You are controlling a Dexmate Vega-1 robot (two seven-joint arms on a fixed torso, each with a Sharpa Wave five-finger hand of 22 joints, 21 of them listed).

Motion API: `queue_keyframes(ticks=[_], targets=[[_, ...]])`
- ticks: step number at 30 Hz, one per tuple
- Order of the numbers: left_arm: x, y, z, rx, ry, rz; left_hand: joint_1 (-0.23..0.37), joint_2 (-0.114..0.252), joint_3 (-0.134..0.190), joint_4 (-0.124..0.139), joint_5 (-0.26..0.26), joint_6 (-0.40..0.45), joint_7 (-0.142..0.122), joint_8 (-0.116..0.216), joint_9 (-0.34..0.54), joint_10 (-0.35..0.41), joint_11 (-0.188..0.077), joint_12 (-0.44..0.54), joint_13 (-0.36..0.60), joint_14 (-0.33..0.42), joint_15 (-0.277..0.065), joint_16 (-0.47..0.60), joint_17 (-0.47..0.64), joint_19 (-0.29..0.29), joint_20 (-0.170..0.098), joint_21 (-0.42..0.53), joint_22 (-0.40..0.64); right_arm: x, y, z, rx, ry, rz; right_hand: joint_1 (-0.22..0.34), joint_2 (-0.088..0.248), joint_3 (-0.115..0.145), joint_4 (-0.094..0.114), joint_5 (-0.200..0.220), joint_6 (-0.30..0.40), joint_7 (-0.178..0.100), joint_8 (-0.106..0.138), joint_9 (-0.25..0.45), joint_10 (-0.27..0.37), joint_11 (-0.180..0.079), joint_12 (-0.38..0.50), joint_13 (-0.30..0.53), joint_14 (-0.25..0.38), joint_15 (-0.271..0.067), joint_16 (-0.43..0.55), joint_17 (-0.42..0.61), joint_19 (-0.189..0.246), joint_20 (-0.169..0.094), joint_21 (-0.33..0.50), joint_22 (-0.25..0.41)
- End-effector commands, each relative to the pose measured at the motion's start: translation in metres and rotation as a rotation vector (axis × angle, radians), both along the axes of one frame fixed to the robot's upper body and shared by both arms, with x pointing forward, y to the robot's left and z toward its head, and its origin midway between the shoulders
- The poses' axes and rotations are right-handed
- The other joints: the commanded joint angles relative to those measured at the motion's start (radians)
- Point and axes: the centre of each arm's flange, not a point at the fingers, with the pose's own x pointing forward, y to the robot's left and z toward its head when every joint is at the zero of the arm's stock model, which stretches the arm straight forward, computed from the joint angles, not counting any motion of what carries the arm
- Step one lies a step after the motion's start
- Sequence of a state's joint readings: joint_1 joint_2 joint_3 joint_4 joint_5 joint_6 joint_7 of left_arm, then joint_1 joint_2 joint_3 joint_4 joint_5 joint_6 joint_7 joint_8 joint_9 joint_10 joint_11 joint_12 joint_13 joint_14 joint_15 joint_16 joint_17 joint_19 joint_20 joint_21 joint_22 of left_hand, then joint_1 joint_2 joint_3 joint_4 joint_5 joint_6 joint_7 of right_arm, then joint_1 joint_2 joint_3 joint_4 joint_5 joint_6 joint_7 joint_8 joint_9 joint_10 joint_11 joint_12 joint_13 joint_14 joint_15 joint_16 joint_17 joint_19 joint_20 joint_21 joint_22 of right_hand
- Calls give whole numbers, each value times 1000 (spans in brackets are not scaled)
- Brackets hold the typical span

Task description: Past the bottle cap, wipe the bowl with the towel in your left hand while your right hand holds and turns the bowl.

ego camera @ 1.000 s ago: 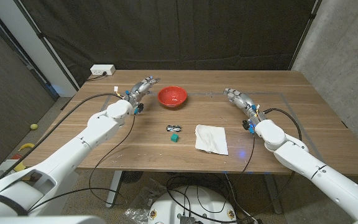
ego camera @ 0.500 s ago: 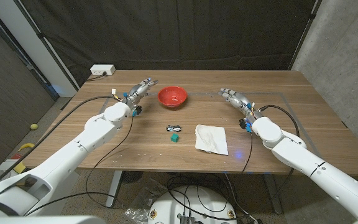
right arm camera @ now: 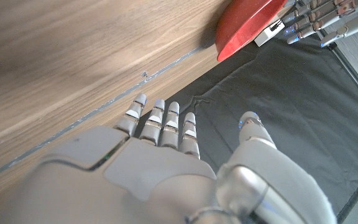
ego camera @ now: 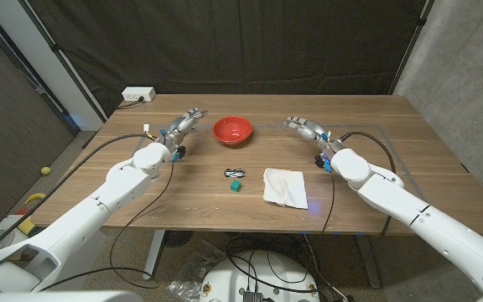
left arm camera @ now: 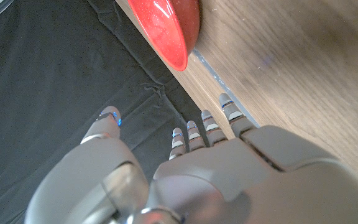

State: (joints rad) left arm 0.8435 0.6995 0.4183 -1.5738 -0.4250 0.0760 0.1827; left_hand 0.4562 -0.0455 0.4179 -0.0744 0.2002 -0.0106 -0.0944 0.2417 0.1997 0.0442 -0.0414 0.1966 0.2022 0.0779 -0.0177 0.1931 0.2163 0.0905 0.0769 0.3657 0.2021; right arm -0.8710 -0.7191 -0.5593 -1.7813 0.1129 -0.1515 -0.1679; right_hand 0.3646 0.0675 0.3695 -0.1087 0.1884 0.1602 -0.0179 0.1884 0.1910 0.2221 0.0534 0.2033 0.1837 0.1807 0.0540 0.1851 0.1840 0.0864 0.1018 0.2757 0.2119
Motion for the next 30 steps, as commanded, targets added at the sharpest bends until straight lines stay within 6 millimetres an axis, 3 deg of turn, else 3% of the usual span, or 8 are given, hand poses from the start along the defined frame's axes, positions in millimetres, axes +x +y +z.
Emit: queue_keyframes(ticks=[1,4,10,16,30], targets=[[-6,9,-7,-12,0,-2,-2,5,-2,-1,8,7,-7,-5,4,2,1,10,4,-1,1,6,2,0,-1,0,5,5,26,15,-111,12,-37,-1,5,-3,1,-1,-6,-2,-4,2,-12,-2,-3,4,-11,-4,-4,4,-3,-7,-4,2],[-7,10,-9,-12,2,-4,-2,5,-3,0,8,7,-7,-5,4,1,3,9,5,-1,1,7,3,-1,0,-1,5,7,32,18,-137,12,-45,7,14,1,-1,-1,-14,-2,-5,2,-21,-4,-5,4,-19,-4,-5,3,-5,-14,-5,2],[-9,12,-12,-17,1,-2,-3,5,-4,1,9,8,-6,-5,4,3,0,10,5,-1,2,7,3,-1,0,0,5,12,41,23,-182,15,-57,30,30,7,-11,-2,-29,4,-3,2,-37,3,-5,5,-33,0,-4,0,3,-82,-3,2],[-11,14,-15,-21,-1,-2,-3,6,-6,2,9,7,-6,-6,3,1,-2,9,5,-1,1,8,3,-2,1,-1,5,17,55,32,-240,8,-66,52,42,13,-21,-1,-44,13,-2,2,-52,4,-7,5,-44,-15,-4,-2,10,-116,-1,2],[-13,19,-18,-24,0,-15,-3,7,-8,3,10,12,-5,-5,3,2,-2,10,5,0,0,9,3,-2,1,0,6,30,80,48,-324,-8,-83,110,70,31,-41,3,-58,28,2,2,-60,4,-1,5,-41,-31,1,-5,34,-131,6,0]])
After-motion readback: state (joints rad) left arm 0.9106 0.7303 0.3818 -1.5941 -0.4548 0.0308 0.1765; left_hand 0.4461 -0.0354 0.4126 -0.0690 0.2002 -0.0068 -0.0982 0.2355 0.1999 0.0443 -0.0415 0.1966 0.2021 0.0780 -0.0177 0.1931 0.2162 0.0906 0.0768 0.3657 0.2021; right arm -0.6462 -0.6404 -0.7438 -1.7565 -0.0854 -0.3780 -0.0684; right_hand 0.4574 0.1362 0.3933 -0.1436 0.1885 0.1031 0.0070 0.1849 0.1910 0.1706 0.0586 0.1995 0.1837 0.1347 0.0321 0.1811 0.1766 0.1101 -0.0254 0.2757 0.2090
